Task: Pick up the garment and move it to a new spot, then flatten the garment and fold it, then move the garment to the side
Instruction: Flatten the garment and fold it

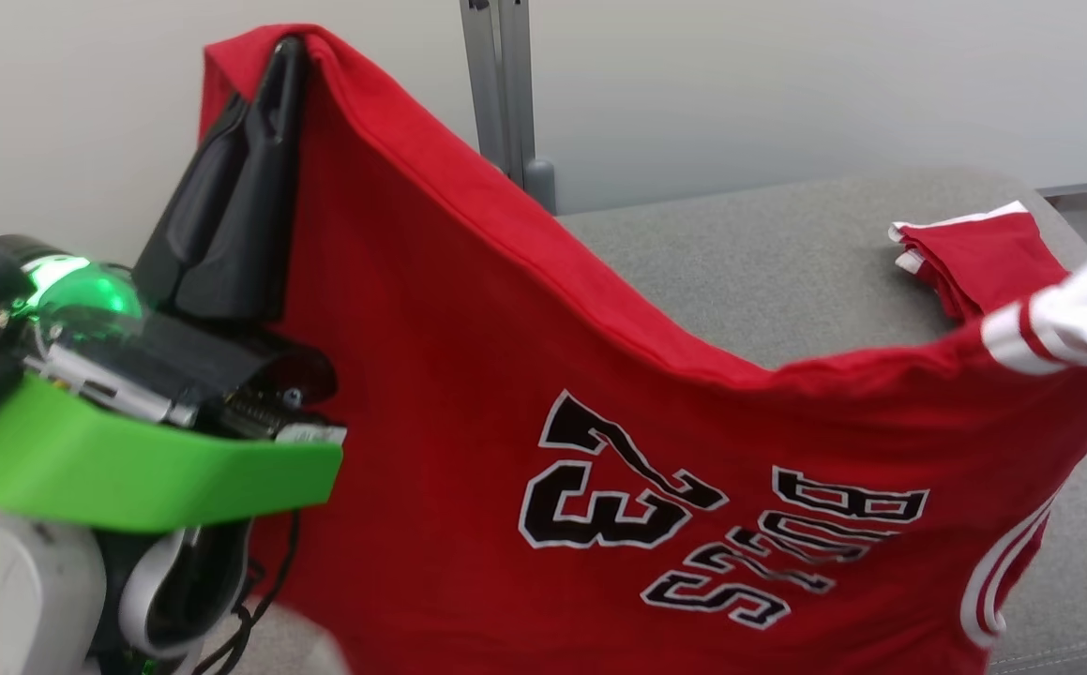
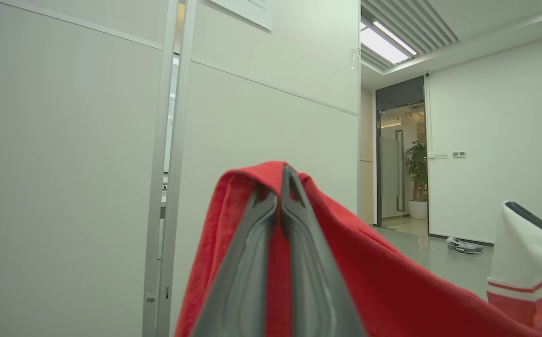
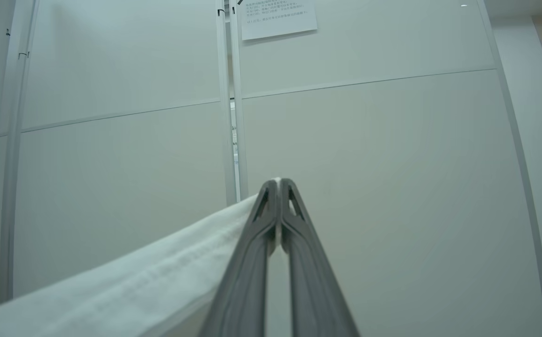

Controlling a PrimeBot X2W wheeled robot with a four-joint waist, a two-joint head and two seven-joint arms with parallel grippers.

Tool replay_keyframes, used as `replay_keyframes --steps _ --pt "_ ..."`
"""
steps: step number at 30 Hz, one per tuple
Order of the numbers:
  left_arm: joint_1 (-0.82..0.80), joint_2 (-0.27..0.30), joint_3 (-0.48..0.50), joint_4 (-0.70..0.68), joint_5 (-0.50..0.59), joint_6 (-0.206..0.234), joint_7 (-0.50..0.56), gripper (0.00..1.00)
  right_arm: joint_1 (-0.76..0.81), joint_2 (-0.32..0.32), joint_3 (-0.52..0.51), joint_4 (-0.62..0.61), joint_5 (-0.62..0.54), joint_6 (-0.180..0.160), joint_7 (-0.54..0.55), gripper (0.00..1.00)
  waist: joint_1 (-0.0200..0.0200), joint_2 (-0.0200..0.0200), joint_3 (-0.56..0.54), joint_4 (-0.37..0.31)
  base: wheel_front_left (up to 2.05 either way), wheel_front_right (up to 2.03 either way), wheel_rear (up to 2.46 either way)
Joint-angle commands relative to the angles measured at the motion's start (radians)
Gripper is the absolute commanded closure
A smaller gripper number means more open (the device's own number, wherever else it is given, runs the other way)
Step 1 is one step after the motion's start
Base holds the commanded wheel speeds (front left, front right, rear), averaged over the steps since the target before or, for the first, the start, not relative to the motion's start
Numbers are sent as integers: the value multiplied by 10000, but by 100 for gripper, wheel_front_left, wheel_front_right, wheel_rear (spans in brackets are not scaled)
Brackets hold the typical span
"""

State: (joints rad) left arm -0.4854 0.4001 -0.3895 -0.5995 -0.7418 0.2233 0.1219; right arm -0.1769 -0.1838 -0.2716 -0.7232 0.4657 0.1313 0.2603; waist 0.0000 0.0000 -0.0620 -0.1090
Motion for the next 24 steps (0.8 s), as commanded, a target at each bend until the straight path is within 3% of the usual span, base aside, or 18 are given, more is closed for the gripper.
replay_keyframes --steps 1,6,10,18,21,24 --pt "-261 2 -1 253 -117 -15 104 100 -186 -10 47 314 -1 -13 97 100 0 0 426 -23 0 0 0" --pt "-1294 -163 -16 1848 -414 -395 340 100 -1554 -359 797 2241 -91 -11 -107 100 0 0 1773 -32 0 0 0" --pt "-3286 -234 107 4001 -97 -887 324 100 -4077 -467 1788 4457 -280 -11 -590 100 0 0 2982 -199 0 0 0" --pt "-8060 -592 59 8895 1400 -1515 -804 100 -9924 374 2465 9050 -1988 -11 -2805 100 0 0 4620 -680 0 0 0" --pt "-9436 -626 -10 10341 1897 -1670 -1515 100 -11443 760 2261 10514 -2706 -11 -3550 100 0 0 5138 -894 0 0 0" --pt "-9977 -696 -213 11589 2237 -1894 -2008 100 -11928 1061 2278 11682 -3014 -11 -4115 100 0 0 5601 -1011 0 0 0"
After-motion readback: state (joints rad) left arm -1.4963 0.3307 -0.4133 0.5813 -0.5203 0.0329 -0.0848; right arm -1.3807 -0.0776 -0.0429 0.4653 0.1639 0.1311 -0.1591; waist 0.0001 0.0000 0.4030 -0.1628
